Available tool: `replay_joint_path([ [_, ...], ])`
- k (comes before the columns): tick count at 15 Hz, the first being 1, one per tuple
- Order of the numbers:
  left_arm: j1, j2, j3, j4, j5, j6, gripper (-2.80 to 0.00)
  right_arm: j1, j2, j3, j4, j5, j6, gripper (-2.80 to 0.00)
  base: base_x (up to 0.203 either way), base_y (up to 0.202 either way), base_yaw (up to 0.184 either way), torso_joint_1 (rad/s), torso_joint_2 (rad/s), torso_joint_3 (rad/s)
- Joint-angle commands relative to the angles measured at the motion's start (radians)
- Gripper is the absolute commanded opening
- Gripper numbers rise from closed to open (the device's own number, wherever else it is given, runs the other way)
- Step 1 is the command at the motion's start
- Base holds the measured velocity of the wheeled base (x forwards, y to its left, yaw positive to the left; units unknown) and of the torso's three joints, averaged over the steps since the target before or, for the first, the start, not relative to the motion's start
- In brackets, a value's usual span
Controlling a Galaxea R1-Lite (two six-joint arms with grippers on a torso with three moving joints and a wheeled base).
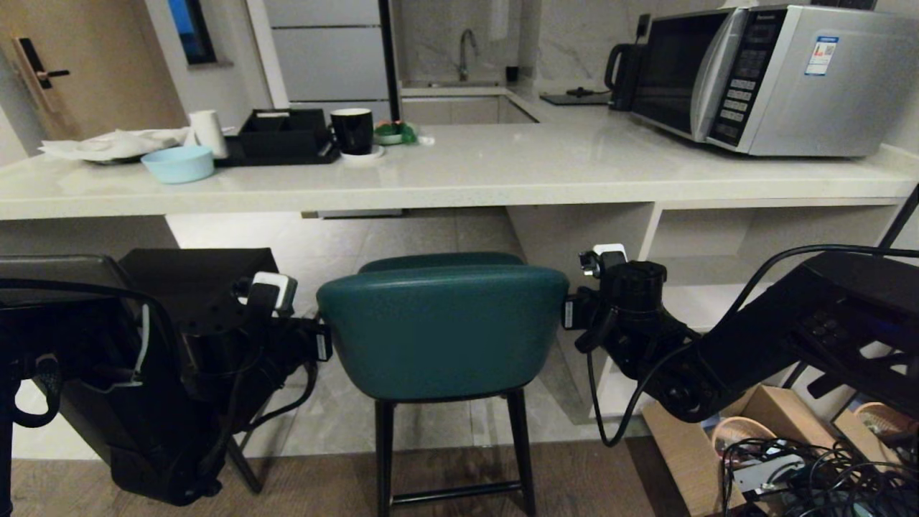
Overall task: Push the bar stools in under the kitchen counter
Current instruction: Push the blue chair back under the dining table
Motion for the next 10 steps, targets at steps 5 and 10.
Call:
replay_joint_path([
  [5, 0.001, 0.012, -0.004, -0.007, 0.001, 0.0, -2.8, 0.002, 0.012, 0.0, -0.006, -0.002, -0.001, -2.8, 0.025, 0.0, 0.001, -0.004, 0.0, 0.003],
  [10, 0.008, 0.014, -0.009, -0.007, -0.001, 0.0, -2.8, 0.006, 0.016, -0.006, -0.006, -0.002, -0.001, -2.8, 0.186, 0.0, 0.002, 0.006, 0.0, 0.003],
])
